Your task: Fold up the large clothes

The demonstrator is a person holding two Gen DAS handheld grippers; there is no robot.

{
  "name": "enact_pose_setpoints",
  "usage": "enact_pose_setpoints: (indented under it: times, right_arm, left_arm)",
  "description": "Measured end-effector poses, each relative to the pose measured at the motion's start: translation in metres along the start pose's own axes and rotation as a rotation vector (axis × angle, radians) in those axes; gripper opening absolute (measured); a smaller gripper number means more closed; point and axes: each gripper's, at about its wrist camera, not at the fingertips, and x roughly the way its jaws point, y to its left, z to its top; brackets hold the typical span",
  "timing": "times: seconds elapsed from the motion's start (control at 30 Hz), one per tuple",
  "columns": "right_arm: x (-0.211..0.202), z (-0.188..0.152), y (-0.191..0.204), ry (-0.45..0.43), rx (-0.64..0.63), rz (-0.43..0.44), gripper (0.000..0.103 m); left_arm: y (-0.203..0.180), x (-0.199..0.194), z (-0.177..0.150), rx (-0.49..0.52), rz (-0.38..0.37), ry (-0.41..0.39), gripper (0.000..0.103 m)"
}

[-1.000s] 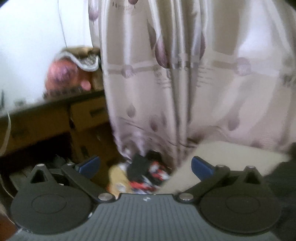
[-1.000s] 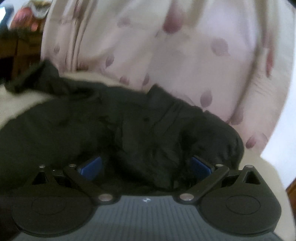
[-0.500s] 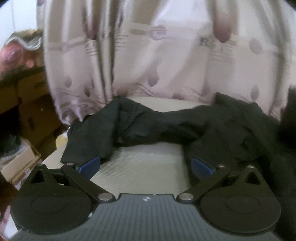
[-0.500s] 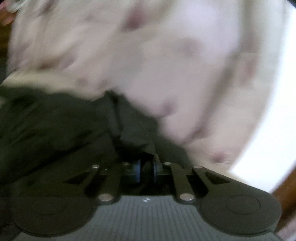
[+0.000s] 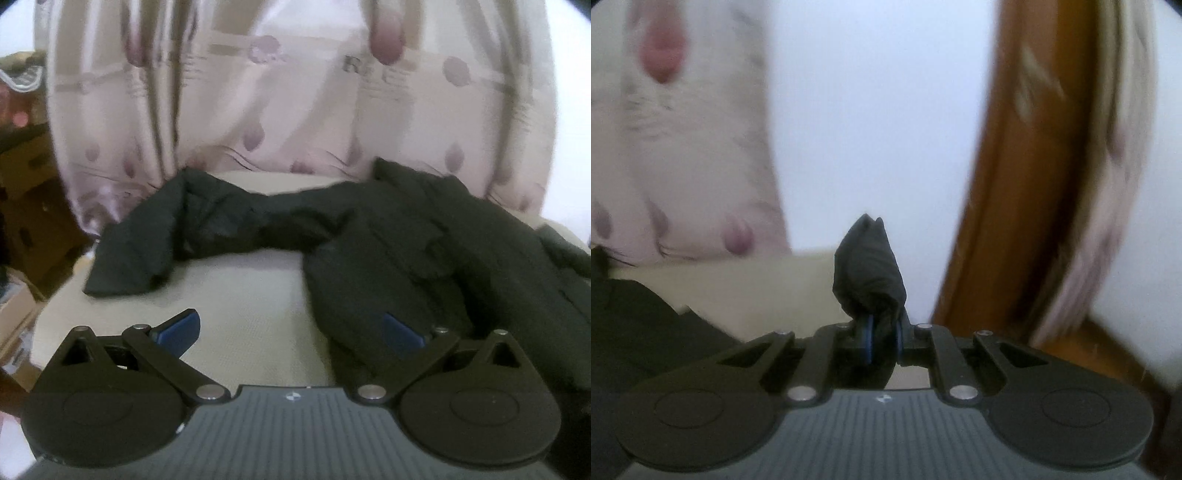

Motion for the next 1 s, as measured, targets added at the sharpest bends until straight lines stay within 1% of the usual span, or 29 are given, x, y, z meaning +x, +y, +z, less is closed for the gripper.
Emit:
enact_pose_setpoints:
  times: [0.03, 0.07, 0.1, 0.13, 0.17, 0.2, 0.23, 0.27, 0.3, 0.33, 0.4, 0.47, 0.53, 0.6, 0.67, 0.7, 0.73, 0.77, 0.8, 0.83, 0.87, 0.9, 0.93, 1.0]
  right_arm:
    - [0.005, -0.015, -0.015, 0.021, 0.081, 0.004, 0.015]
    - [0.006, -0.026, -0.023, 0.035, 0.157, 0.017, 0.017]
    - [0.005, -0.041, -0.036, 0.052, 0.235, 0.052, 0.022]
    - [-0.001, -0.056, -0.046, 0.061, 0.286, 0.089, 0.024]
    - [-0.009, -0.069, -0.052, 0.059, 0.312, 0.122, 0.024]
    - [-0.022, -0.084, -0.056, 0.054, 0.324, 0.169, 0.027]
    - [-0.035, -0.097, -0.056, 0.059, 0.326, 0.230, 0.038]
    - [-0.052, -0.114, -0.055, 0.077, 0.326, 0.314, 0.048]
    - [-0.069, -0.131, -0.054, 0.101, 0.324, 0.398, 0.072]
    - [-0.089, -0.152, -0.050, 0.121, 0.320, 0.485, 0.086]
    - [-0.122, -0.186, -0.042, 0.146, 0.302, 0.578, 0.088]
    - [-0.149, -0.211, -0.029, 0.190, 0.277, 0.624, 0.088]
    - [-0.165, -0.229, -0.022, 0.223, 0.303, 0.661, 0.088]
    - [-0.175, -0.243, -0.015, 0.263, 0.328, 0.676, 0.088]
    - [-0.177, -0.253, -0.003, 0.307, 0.344, 0.701, 0.088]
    - [-0.175, -0.254, 0.004, 0.322, 0.347, 0.714, 0.080]
    - [-0.170, -0.255, 0.011, 0.345, 0.355, 0.723, 0.046]
    - [-0.167, -0.257, 0.016, 0.374, 0.357, 0.738, 0.032]
    - [-0.163, -0.256, 0.022, 0.399, 0.354, 0.756, 0.024]
    - [-0.161, -0.254, 0.025, 0.390, 0.341, 0.753, 0.017]
    - [-0.166, -0.253, 0.028, 0.379, 0.318, 0.748, 0.015]
    - [-0.171, -0.248, 0.028, 0.365, 0.304, 0.746, 0.012]
    - [-0.180, -0.247, 0.022, 0.352, 0.308, 0.752, 0.011]
    - [-0.196, -0.238, 0.010, 0.332, 0.335, 0.772, 0.011]
  left_arm:
    - [-0.003, -0.001, -0.005, 0.004, -0.019, 0.009, 0.103]
    - [-0.004, -0.002, -0.008, 0.006, -0.035, 0.019, 0.103]
    - [-0.005, -0.003, -0.011, 0.002, -0.057, 0.035, 0.103]
    - [-0.005, -0.003, -0.015, -0.008, -0.081, 0.053, 0.103]
    - [-0.004, -0.003, -0.018, -0.025, -0.097, 0.070, 0.103]
    - [-0.003, -0.003, -0.022, -0.046, -0.105, 0.083, 0.103]
    - [-0.002, -0.003, -0.026, -0.071, -0.115, 0.097, 0.103]
    - [-0.001, -0.004, -0.029, -0.091, -0.126, 0.109, 0.103]
    - [-0.001, -0.004, -0.033, -0.108, -0.137, 0.122, 0.103]
    - [-0.001, -0.005, -0.036, -0.128, -0.149, 0.135, 0.103]
    - [-0.003, -0.007, -0.040, -0.147, -0.175, 0.152, 0.103]
    - [-0.009, -0.008, -0.045, -0.145, -0.196, 0.186, 0.103]
    - [-0.016, -0.005, -0.051, -0.142, -0.230, 0.237, 0.103]
    - [-0.024, -0.004, -0.057, -0.128, -0.251, 0.262, 0.103]
    - [-0.034, 0.002, -0.060, -0.089, -0.258, 0.278, 0.097]
    - [-0.038, 0.004, -0.061, -0.056, -0.247, 0.279, 0.076]
    - [-0.043, 0.007, -0.061, -0.018, -0.232, 0.287, 0.043]
    - [-0.044, 0.008, -0.059, 0.000, -0.240, 0.295, 0.031]
    - [-0.041, 0.006, -0.056, -0.013, -0.262, 0.295, 0.021]
    - [-0.036, 0.001, -0.052, -0.028, -0.264, 0.274, 0.018]
    - [-0.032, -0.007, -0.047, -0.017, -0.247, 0.242, 0.017]
    - [-0.025, -0.015, -0.042, 0.003, -0.211, 0.210, 0.016]
    - [-0.017, -0.024, -0.036, 0.005, -0.179, 0.185, 0.016]
    - [0.005, -0.041, -0.026, -0.033, -0.168, 0.159, 0.016]
